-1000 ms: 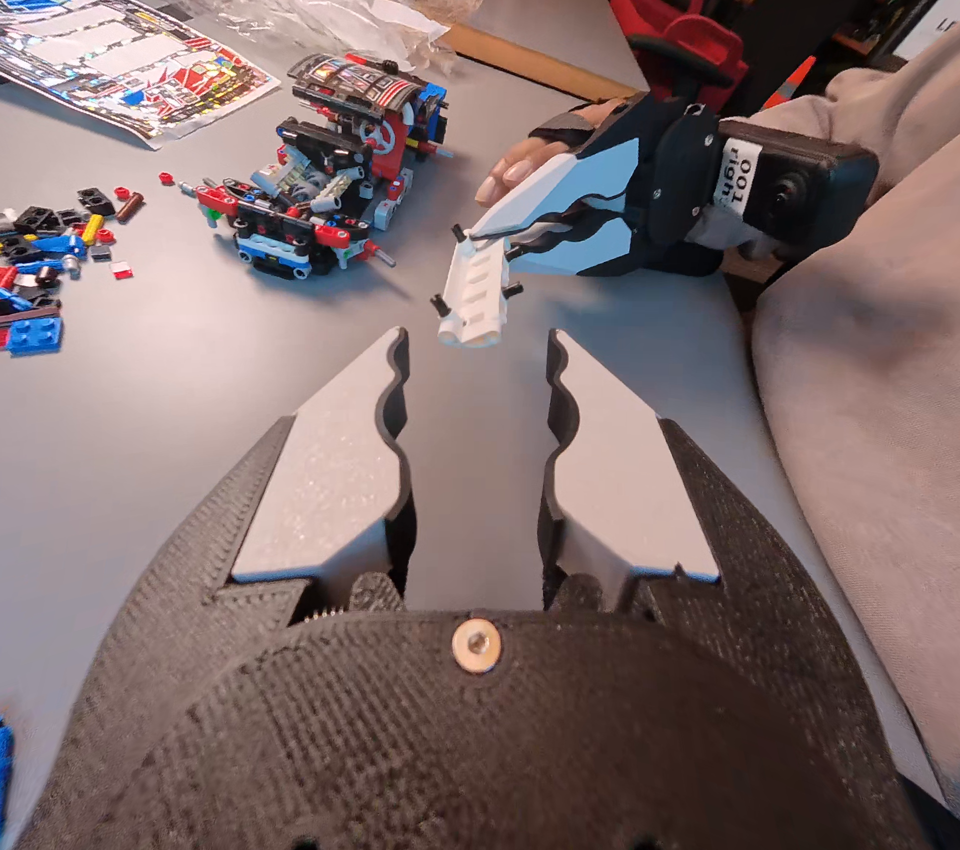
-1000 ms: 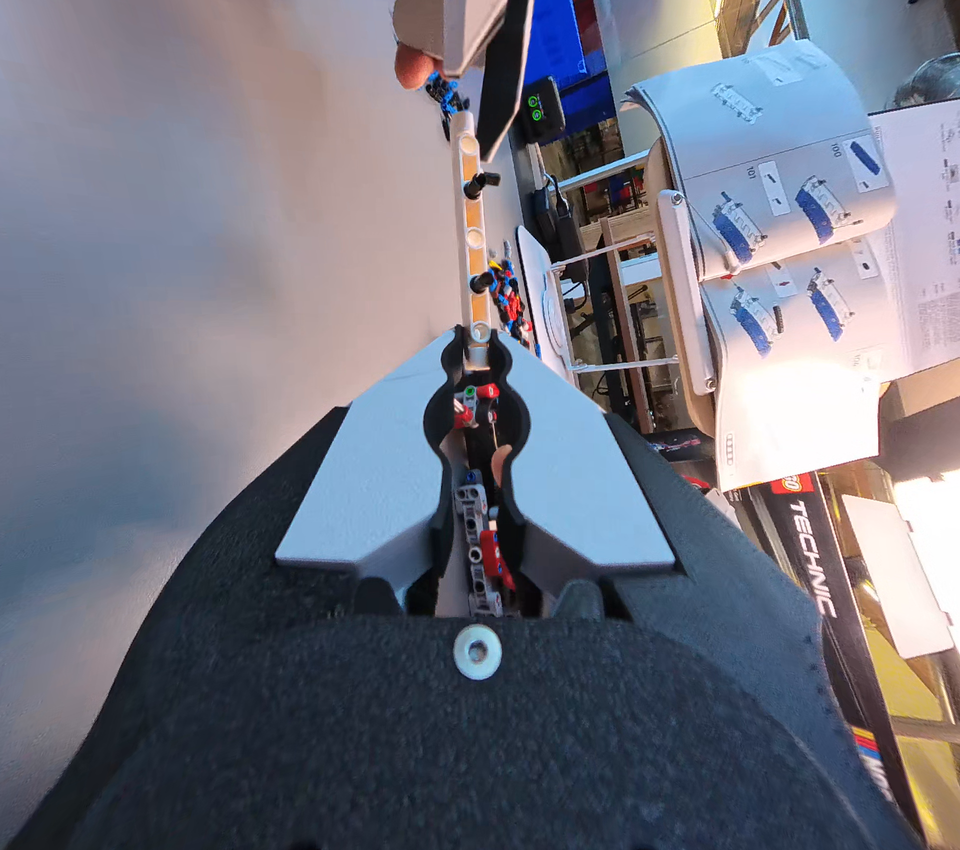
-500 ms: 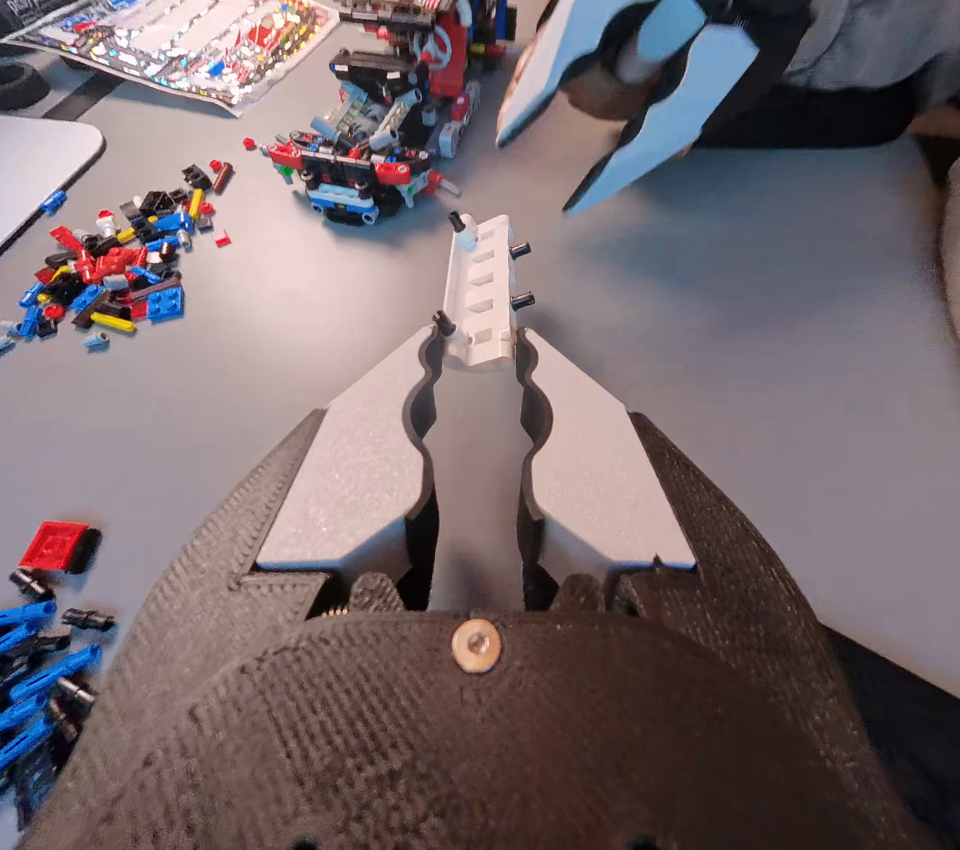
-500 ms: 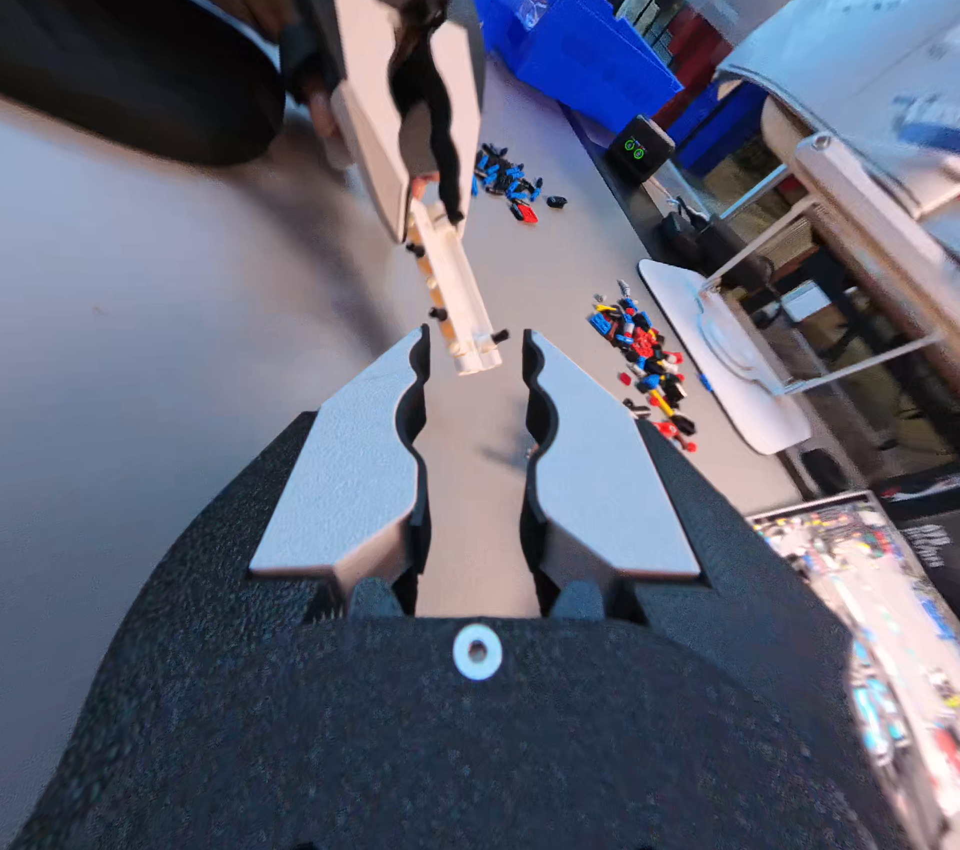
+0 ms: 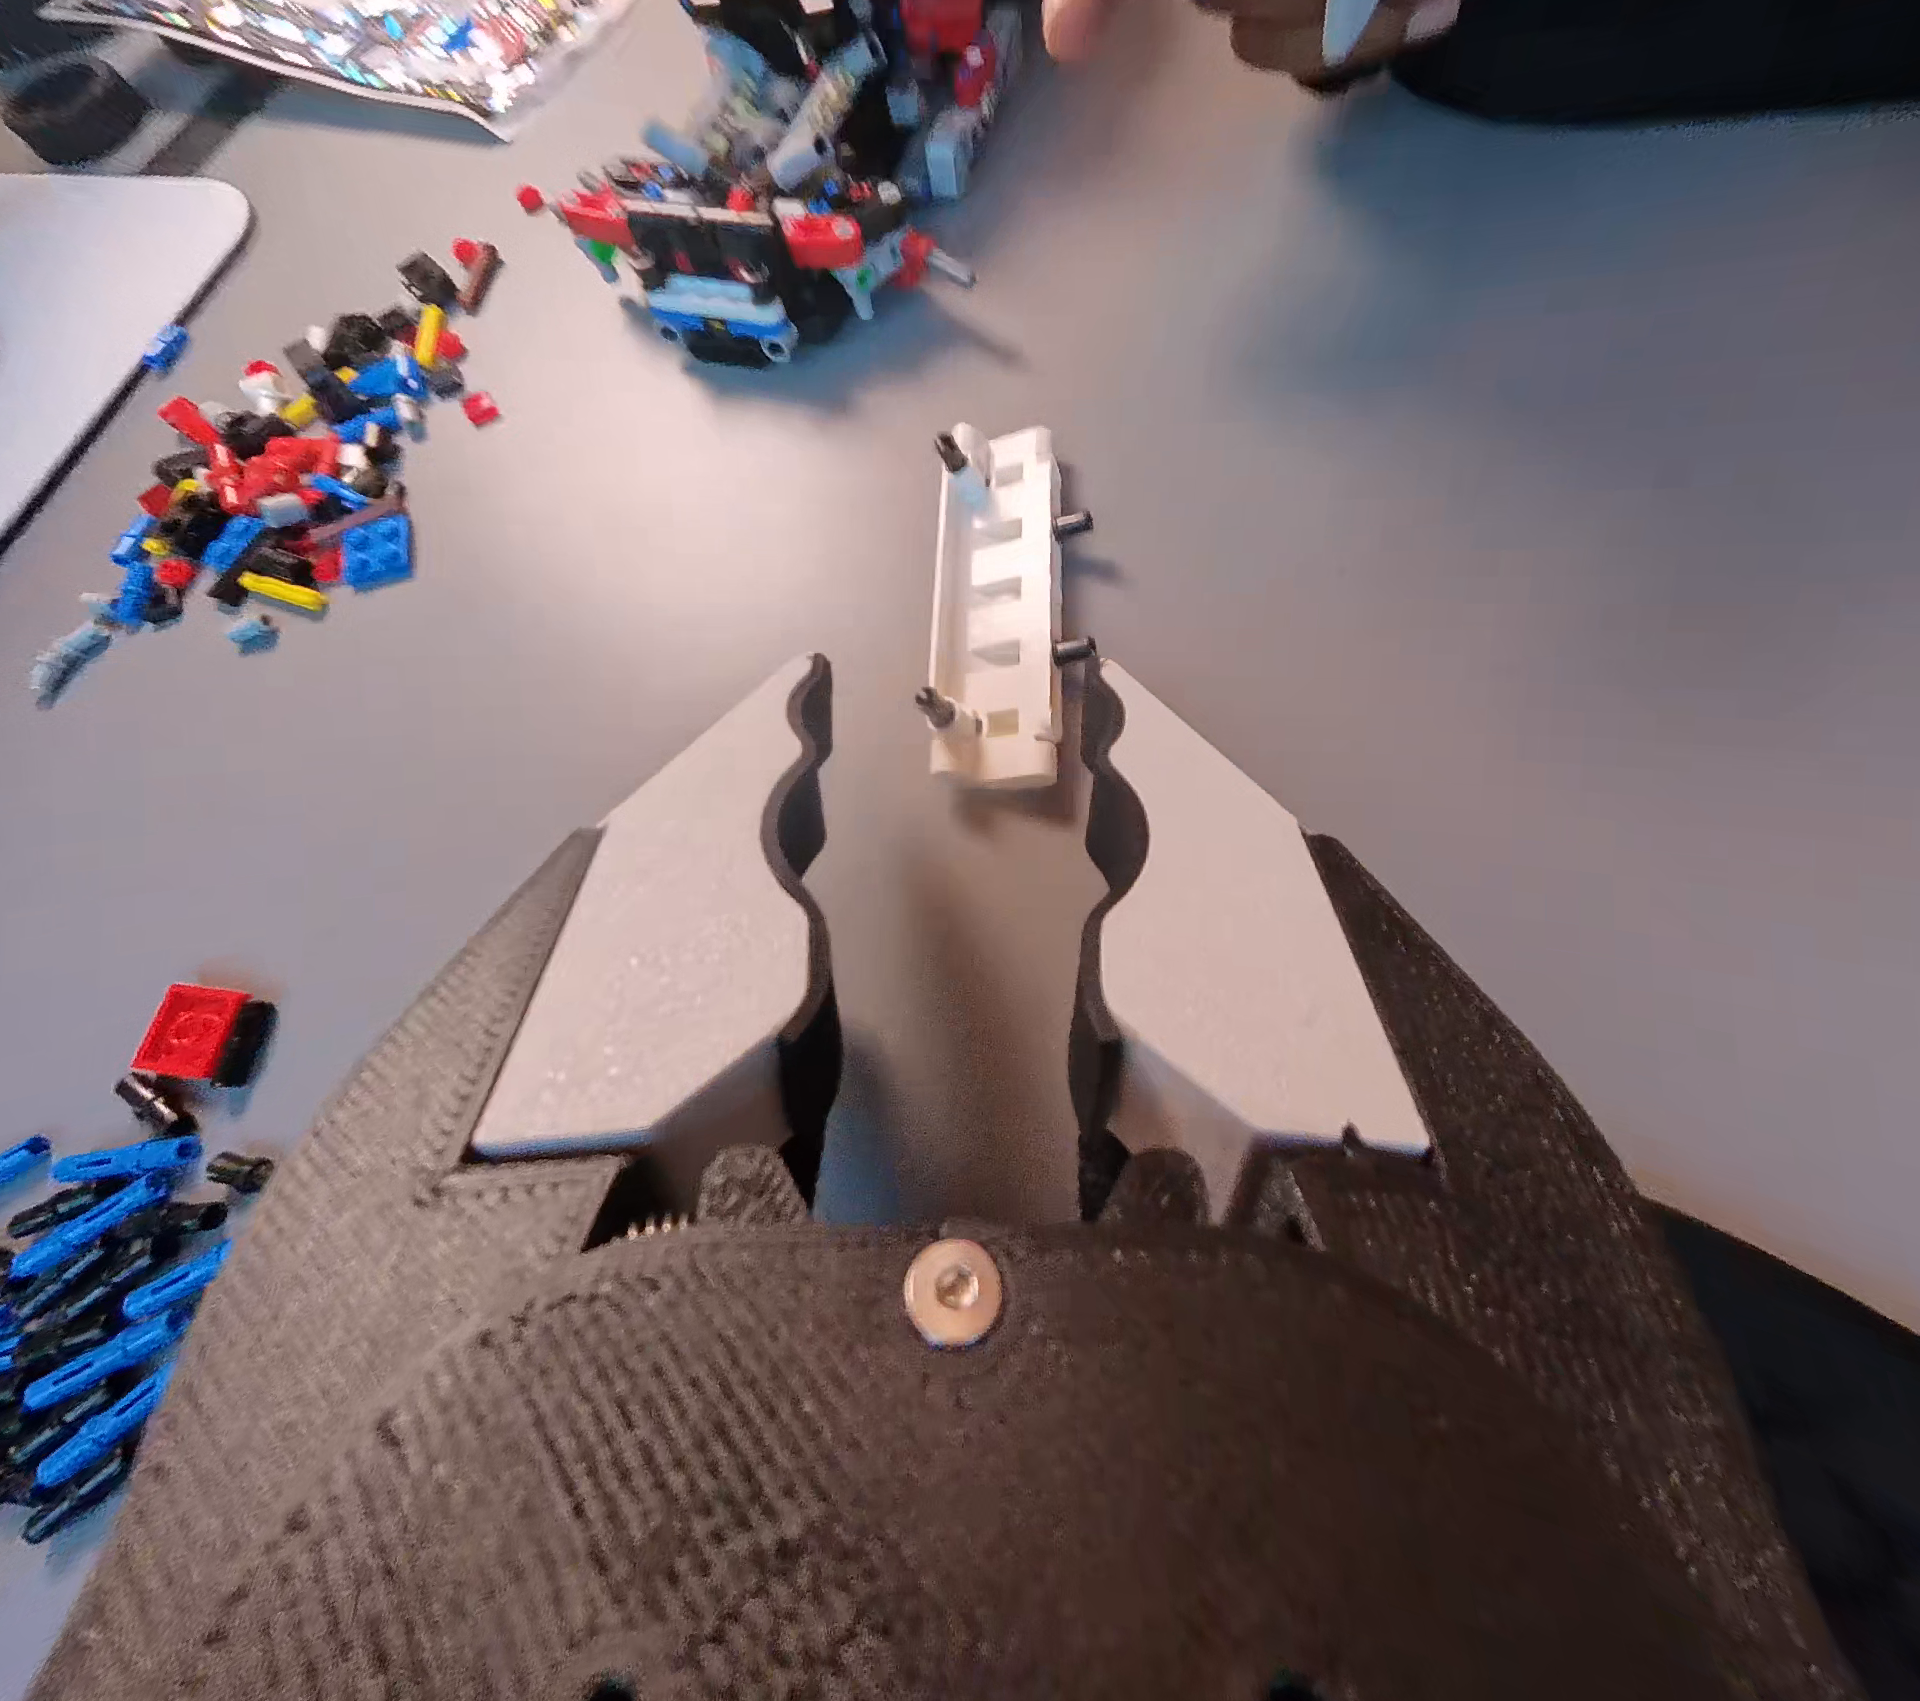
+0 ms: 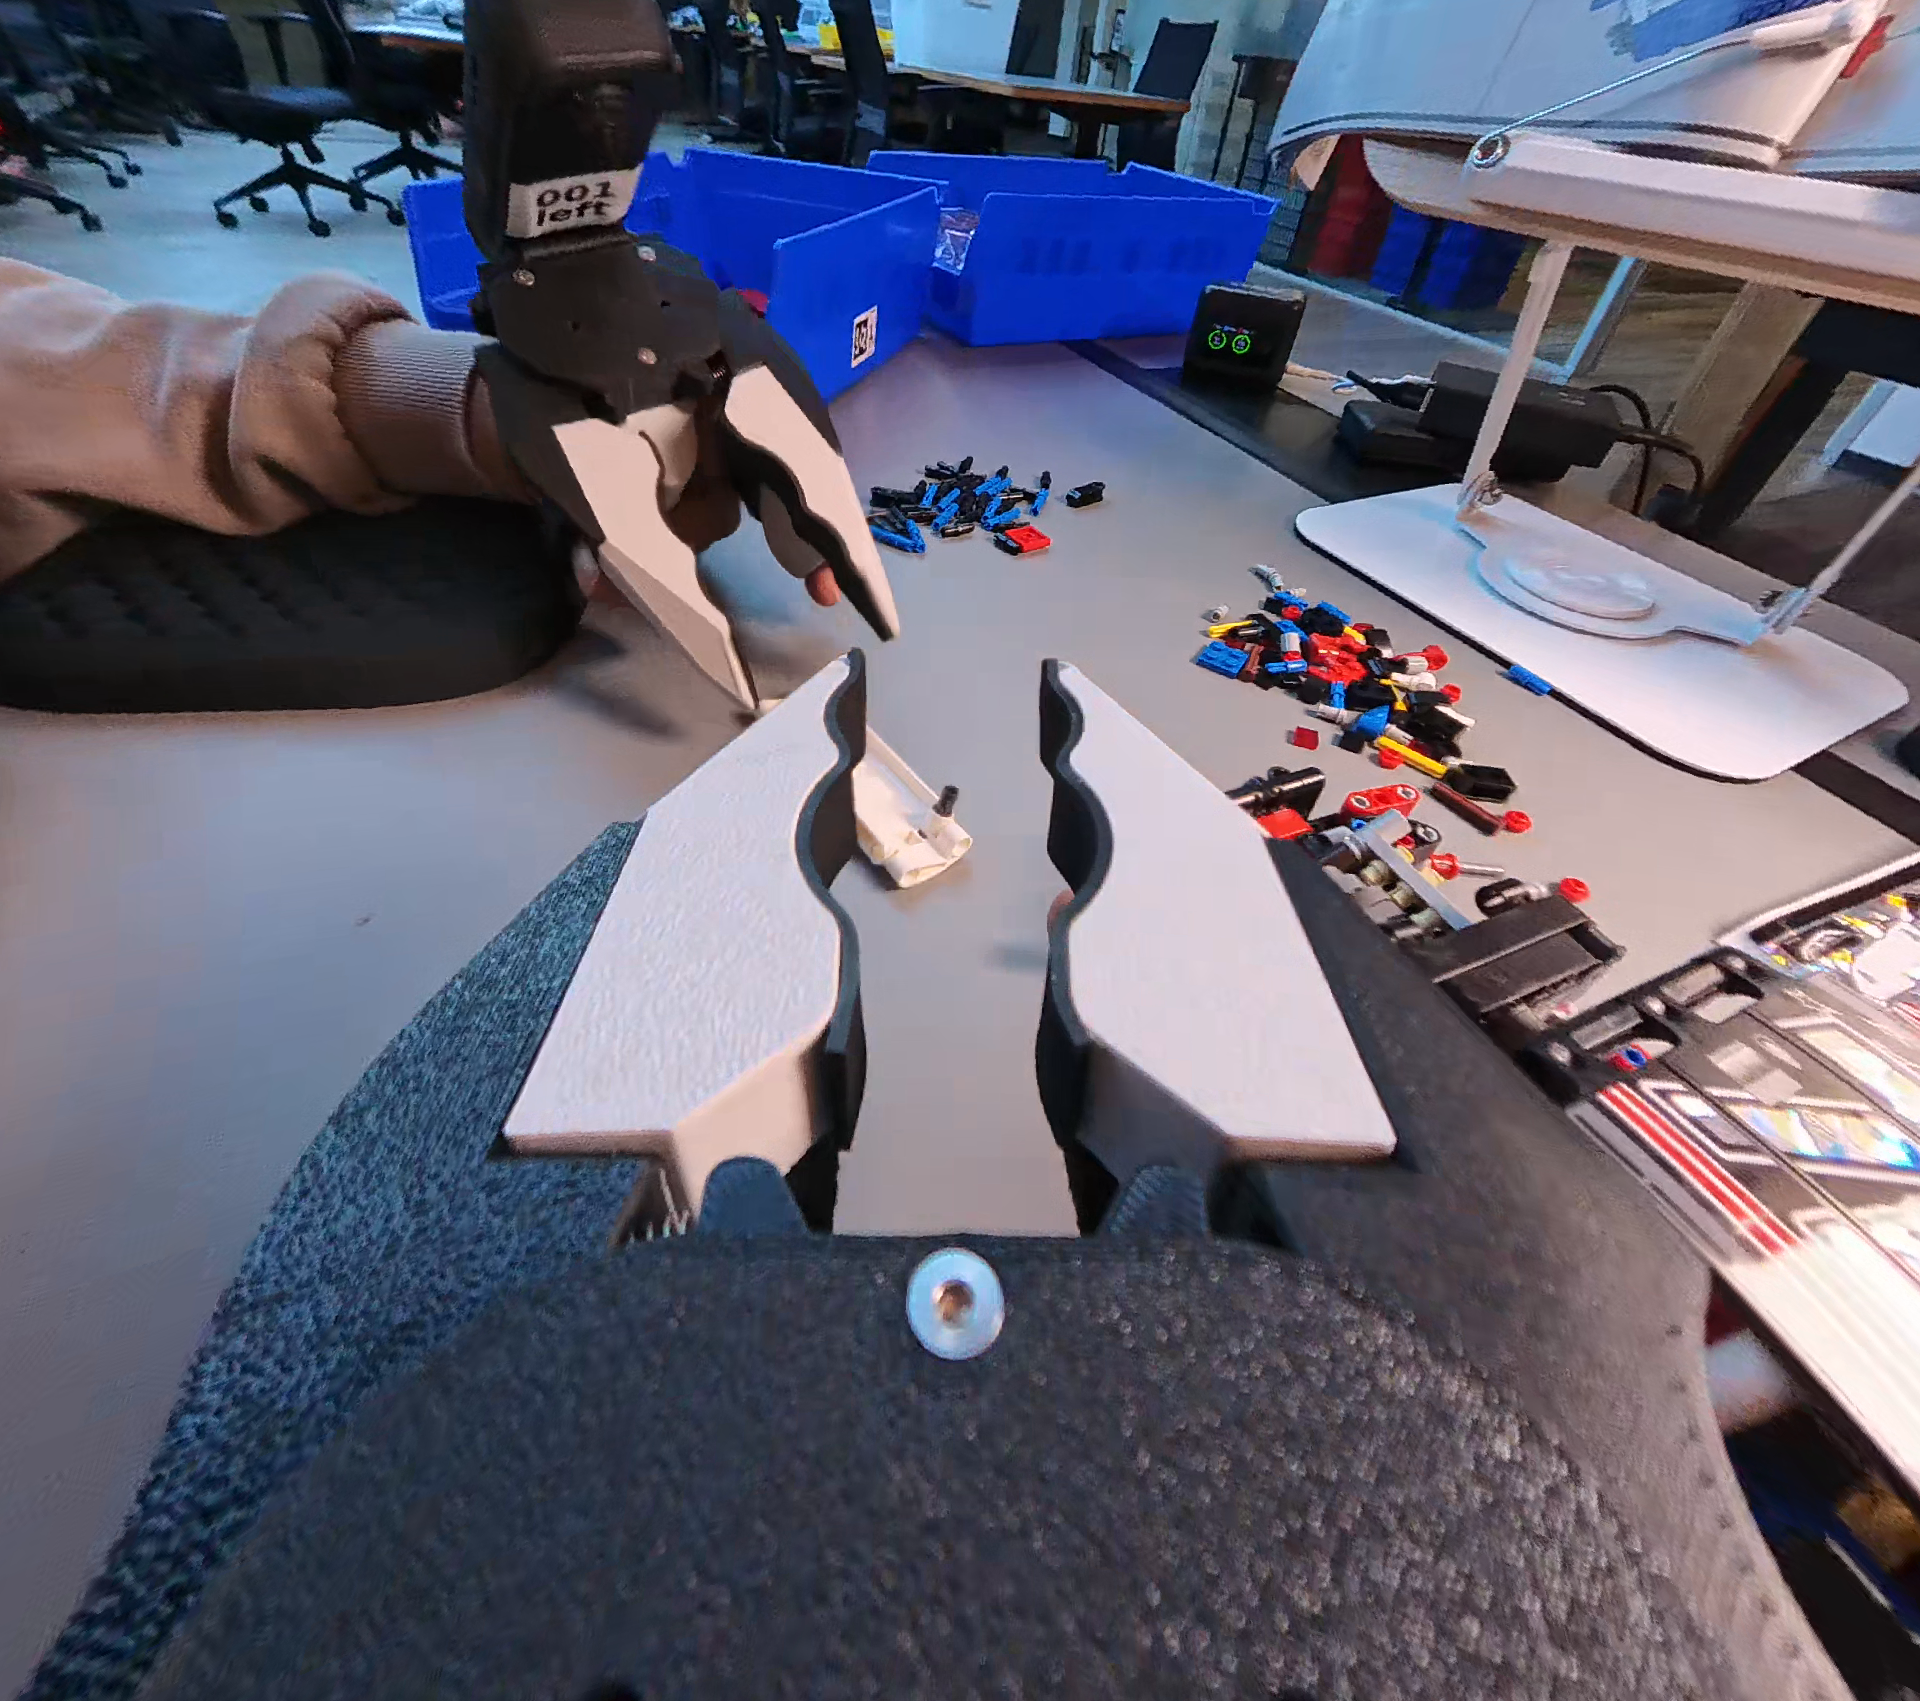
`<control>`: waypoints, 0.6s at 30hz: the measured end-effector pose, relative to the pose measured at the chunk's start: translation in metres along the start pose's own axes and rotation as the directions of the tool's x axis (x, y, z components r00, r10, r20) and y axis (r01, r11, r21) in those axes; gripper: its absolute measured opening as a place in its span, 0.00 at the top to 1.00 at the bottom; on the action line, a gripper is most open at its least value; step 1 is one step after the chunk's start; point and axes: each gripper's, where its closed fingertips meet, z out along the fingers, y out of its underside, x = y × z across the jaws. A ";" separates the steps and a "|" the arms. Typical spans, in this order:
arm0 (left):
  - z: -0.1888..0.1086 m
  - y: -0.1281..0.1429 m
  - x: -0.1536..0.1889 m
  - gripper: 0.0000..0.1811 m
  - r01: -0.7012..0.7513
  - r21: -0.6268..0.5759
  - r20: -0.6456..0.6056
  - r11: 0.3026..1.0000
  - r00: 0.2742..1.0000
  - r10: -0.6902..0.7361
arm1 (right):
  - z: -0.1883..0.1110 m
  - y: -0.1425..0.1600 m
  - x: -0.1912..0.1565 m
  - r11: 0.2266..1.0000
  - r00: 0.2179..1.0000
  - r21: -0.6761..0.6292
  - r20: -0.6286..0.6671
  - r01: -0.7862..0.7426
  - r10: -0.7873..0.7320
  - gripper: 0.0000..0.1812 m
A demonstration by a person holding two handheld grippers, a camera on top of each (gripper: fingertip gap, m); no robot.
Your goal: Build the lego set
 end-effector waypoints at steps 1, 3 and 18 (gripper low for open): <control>-0.006 -0.009 -0.006 0.71 0.034 0.068 0.013 0.997 0.999 -0.035 | -0.001 0.000 0.003 1.000 1.000 0.003 -0.009 -0.002 0.002 0.83; -0.020 -0.024 -0.025 0.67 0.095 0.199 0.065 0.975 0.992 -0.110 | -0.004 -0.001 0.009 1.000 1.000 0.010 -0.031 -0.002 0.003 0.83; -0.112 -0.052 -0.102 1.00 -0.013 0.547 0.495 0.837 0.812 -0.311 | -0.011 -0.007 0.029 0.997 0.992 0.053 -0.109 -0.054 0.060 0.85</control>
